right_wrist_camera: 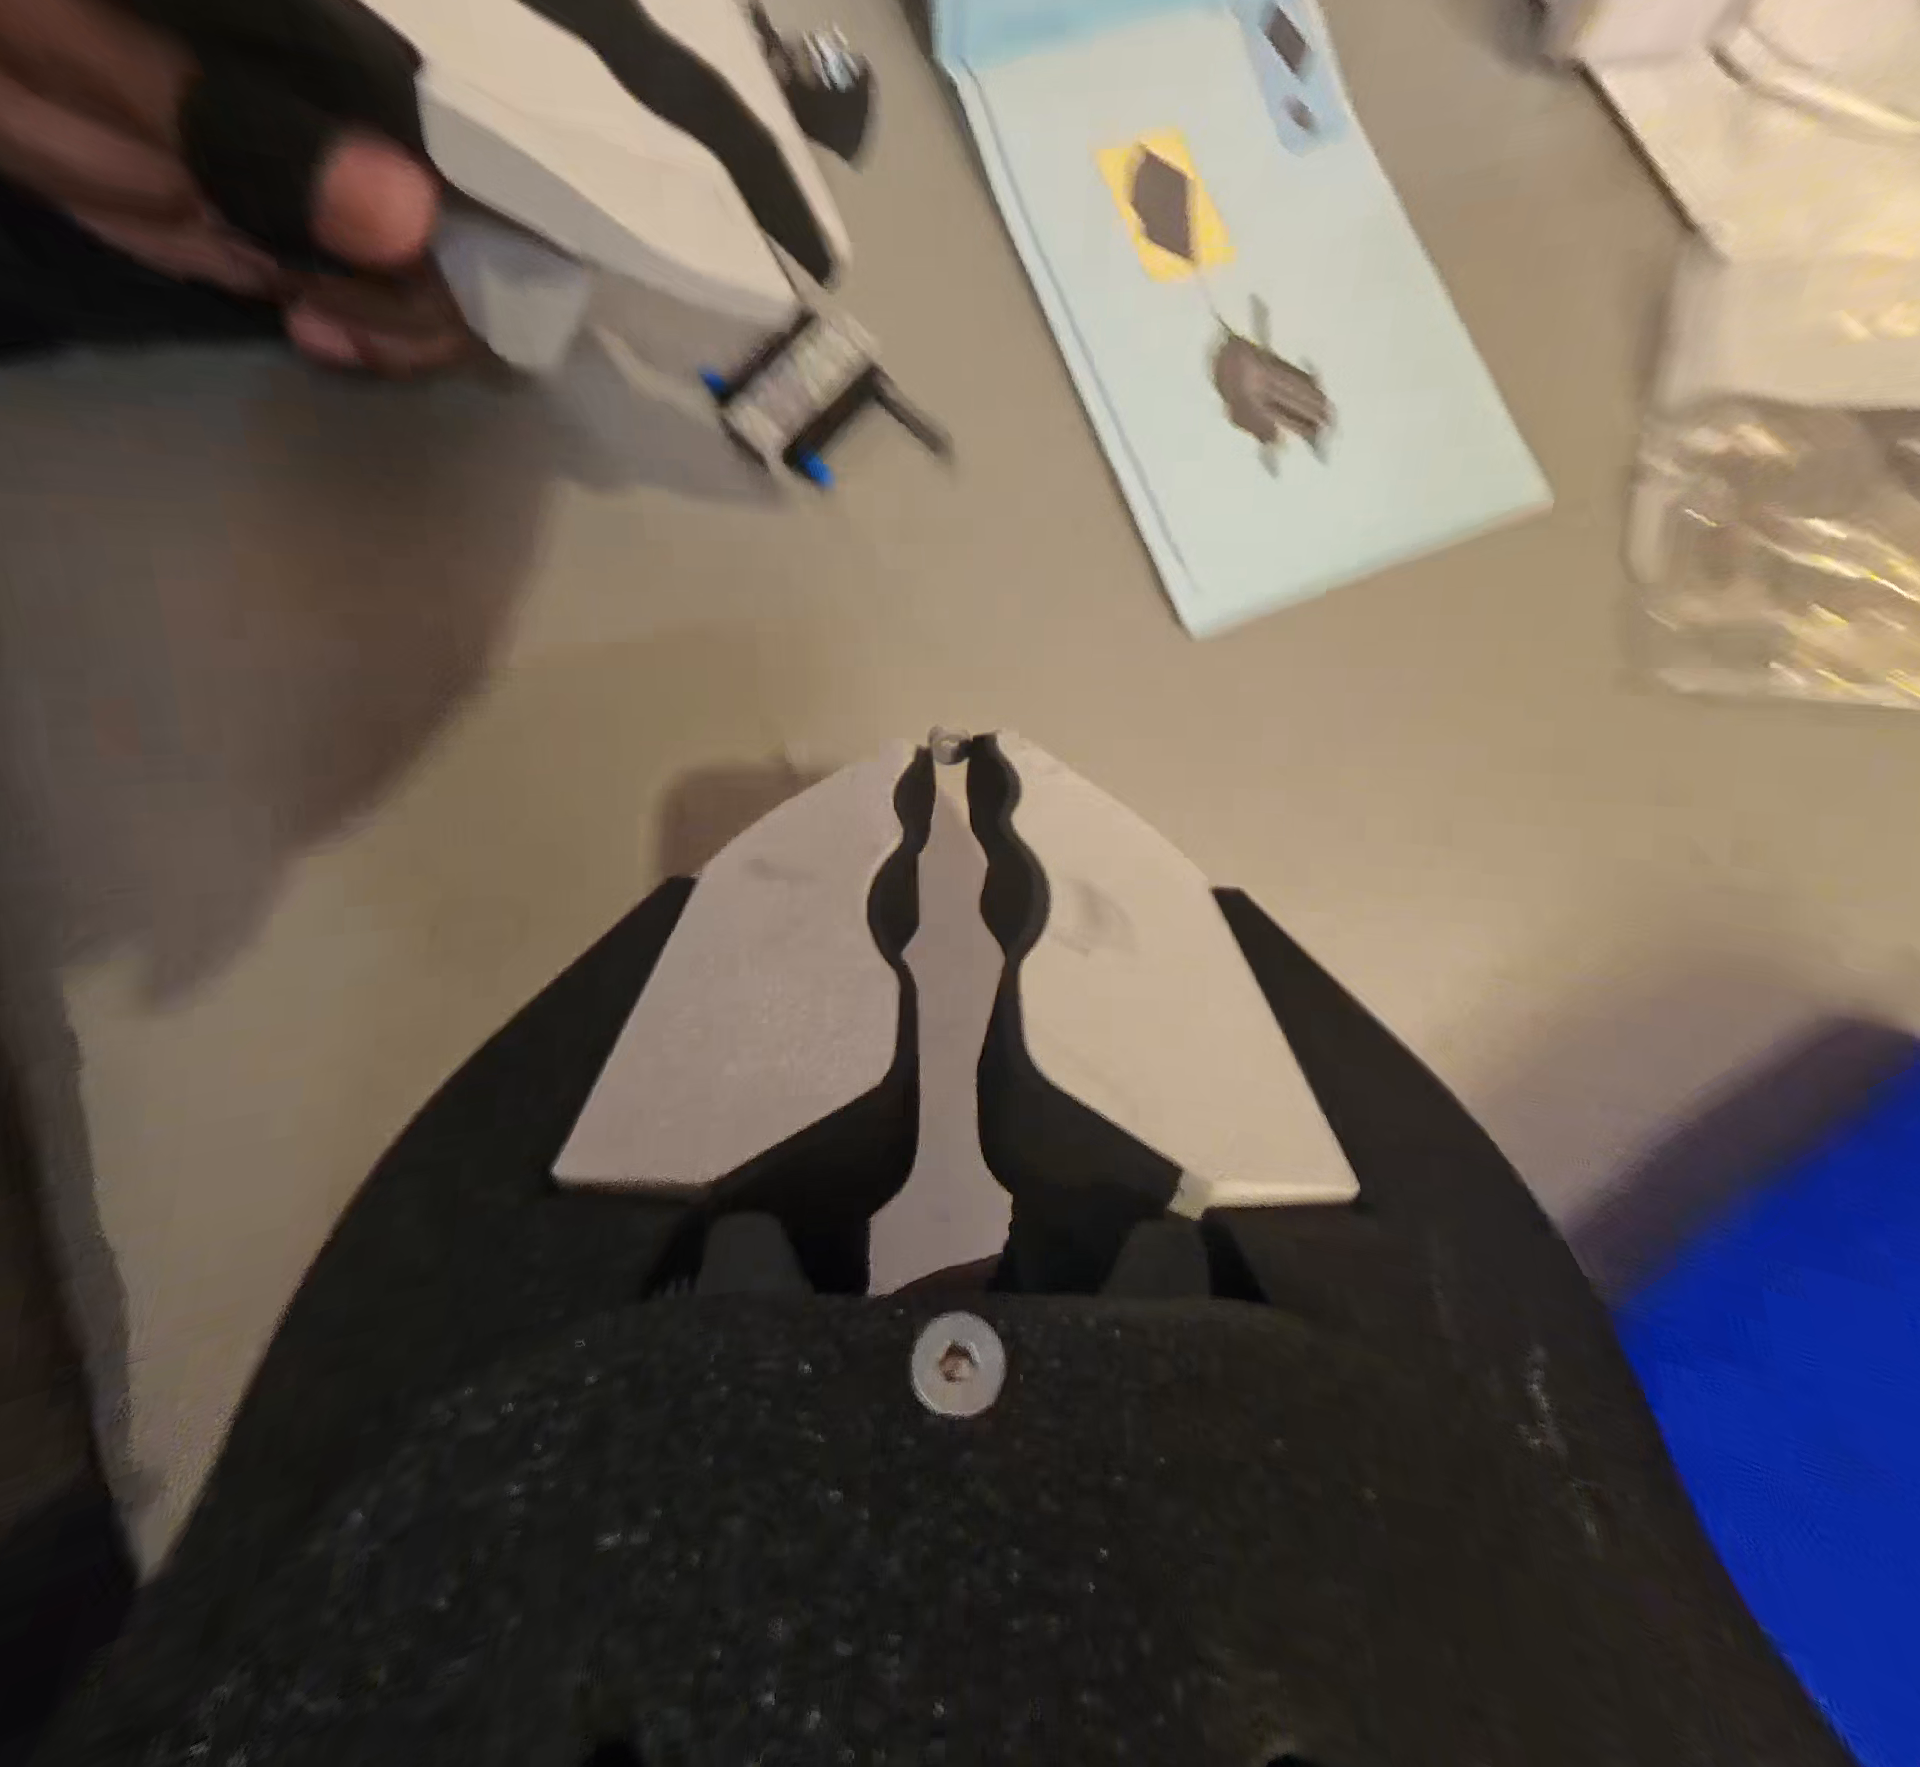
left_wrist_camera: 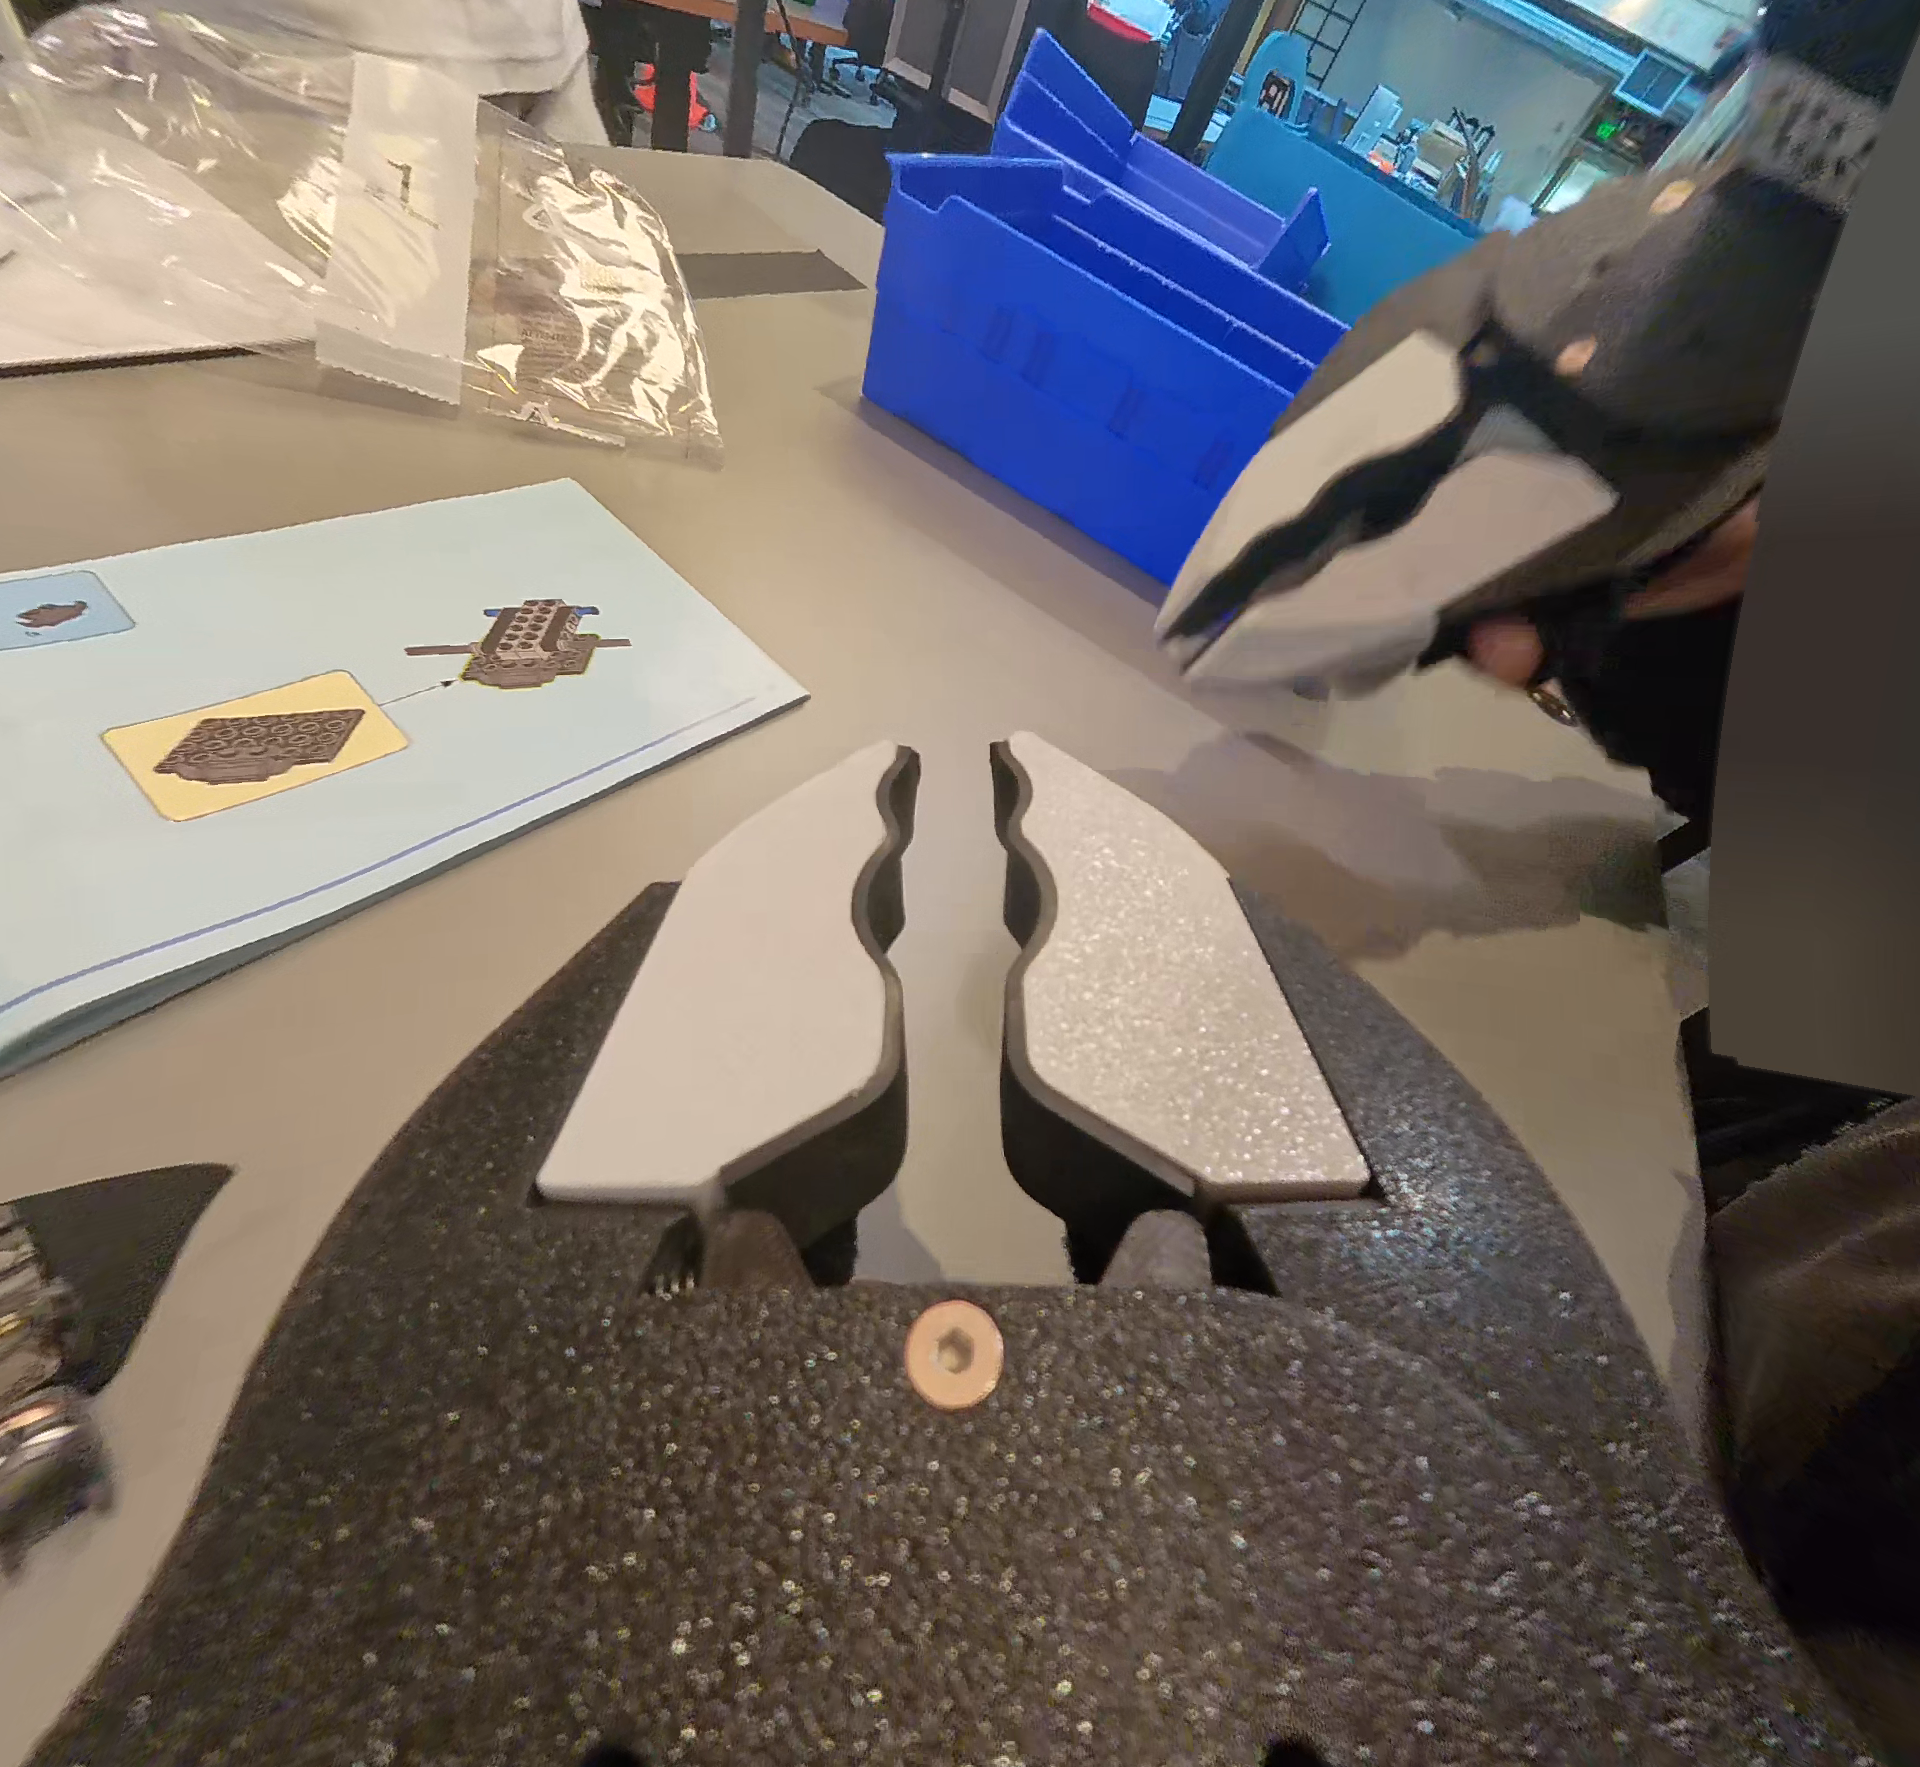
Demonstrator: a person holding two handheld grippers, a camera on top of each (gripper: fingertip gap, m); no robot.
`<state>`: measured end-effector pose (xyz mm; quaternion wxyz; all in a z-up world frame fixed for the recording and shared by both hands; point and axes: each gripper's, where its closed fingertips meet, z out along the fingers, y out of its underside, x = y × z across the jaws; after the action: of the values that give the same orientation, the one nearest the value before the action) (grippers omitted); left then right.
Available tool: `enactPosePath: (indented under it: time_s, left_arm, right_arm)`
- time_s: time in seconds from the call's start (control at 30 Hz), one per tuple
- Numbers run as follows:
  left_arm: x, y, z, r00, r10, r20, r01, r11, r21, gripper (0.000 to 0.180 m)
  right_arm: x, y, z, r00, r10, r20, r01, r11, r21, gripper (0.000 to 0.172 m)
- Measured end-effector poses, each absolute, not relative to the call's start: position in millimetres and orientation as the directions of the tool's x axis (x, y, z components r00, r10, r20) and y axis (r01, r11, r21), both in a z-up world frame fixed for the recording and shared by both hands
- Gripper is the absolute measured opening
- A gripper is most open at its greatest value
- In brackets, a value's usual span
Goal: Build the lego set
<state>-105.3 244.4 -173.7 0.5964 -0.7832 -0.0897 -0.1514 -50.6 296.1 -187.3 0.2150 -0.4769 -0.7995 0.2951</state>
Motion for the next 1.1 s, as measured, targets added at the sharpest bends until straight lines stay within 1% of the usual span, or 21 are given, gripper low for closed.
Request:
enactPosePath:
  time_s: [0.07, 0.2, 0.27, 0.33, 0.47, 0.57, 0.67, 0.77, 0.83, 0.93, 1.0, 1.07, 1.1]
  left_arm:
    - [-115, 239, -175, 0.947, -0.019, 0.320, 0.302, -0.280, -0.911, 0.015]
    - [-138, 223, -185, 0.956, 0.020, 0.291, 0.280, -0.344, -0.896, 0.024]
    - [-150, 216, -188, 0.965, 0.039, 0.258, 0.254, -0.361, -0.897, 0.026]
    - [-157, 212, -196, 0.968, 0.037, 0.250, 0.243, -0.403, -0.882, 0.029]
    - [-149, 212, -211, 0.972, -0.033, 0.234, 0.185, -0.512, -0.839, 0.031]
    - [-138, 215, -221, 0.979, -0.106, 0.176, 0.075, -0.612, -0.787, 0.037]
    - [-133, 218, -230, 0.981, -0.157, 0.114, -0.030, -0.704, -0.710, 0.048]
    - [-131, 219, -241, 0.977, -0.197, 0.075, -0.107, -0.772, -0.627, 0.061]
    - [-131, 218, -249, 0.976, -0.212, 0.047, -0.146, -0.802, -0.579, 0.066]
    - [-134, 216, -263, 0.974, -0.226, -0.006, -0.196, -0.835, -0.514, 0.068]
    - [-132, 218, -263, 0.973, -0.230, 0.000, -0.196, -0.829, -0.523, 0.062]
    - [-130, 219, -262, 0.969, -0.246, -0.004, -0.209, -0.817, -0.538, 0.052]
    - [-130, 220, -262, 0.968, -0.250, -0.003, -0.211, -0.810, -0.547, 0.052]
  right_arm:
    - [-72, 269, -207, -0.461, 0.887, 0.024, 0.612, 0.338, -0.715, 0.007]
    - [-76, 270, -243, -0.467, 0.883, 0.048, 0.648, 0.379, -0.660, 0.007]
    - [-77, 277, -248, -0.450, 0.891, 0.050, 0.658, 0.369, -0.656, 0.007]
    - [-81, 278, -248, -0.437, 0.899, 0.017, 0.653, 0.331, -0.681, 0.007]
    - [-83, 277, -247, -0.464, 0.886, -0.006, 0.615, 0.317, -0.722, 0.007]
    - [-83, 278, -248, -0.494, 0.869, 0.006, 0.583, 0.337, -0.739, 0.007]
    - [-82, 279, -247, -0.499, 0.867, -0.007, 0.577, 0.327, -0.748, 0.007]
    - [-81, 281, -245, -0.496, 0.867, -0.037, 0.580, 0.299, -0.758, 0.007]
    - [-81, 281, -243, -0.495, 0.867, -0.055, 0.578, 0.281, -0.766, 0.007]
    - [-81, 282, -241, -0.492, 0.868, -0.070, 0.579, 0.266, -0.771, 0.007]
    - [-81, 282, -241, -0.493, 0.867, -0.073, 0.579, 0.264, -0.771, 0.007]
    - [-81, 282, -242, -0.494, 0.866, -0.071, 0.580, 0.268, -0.770, 0.007]
    - [-81, 282, -242, -0.495, 0.866, -0.070, 0.580, 0.269, -0.769, 0.007]
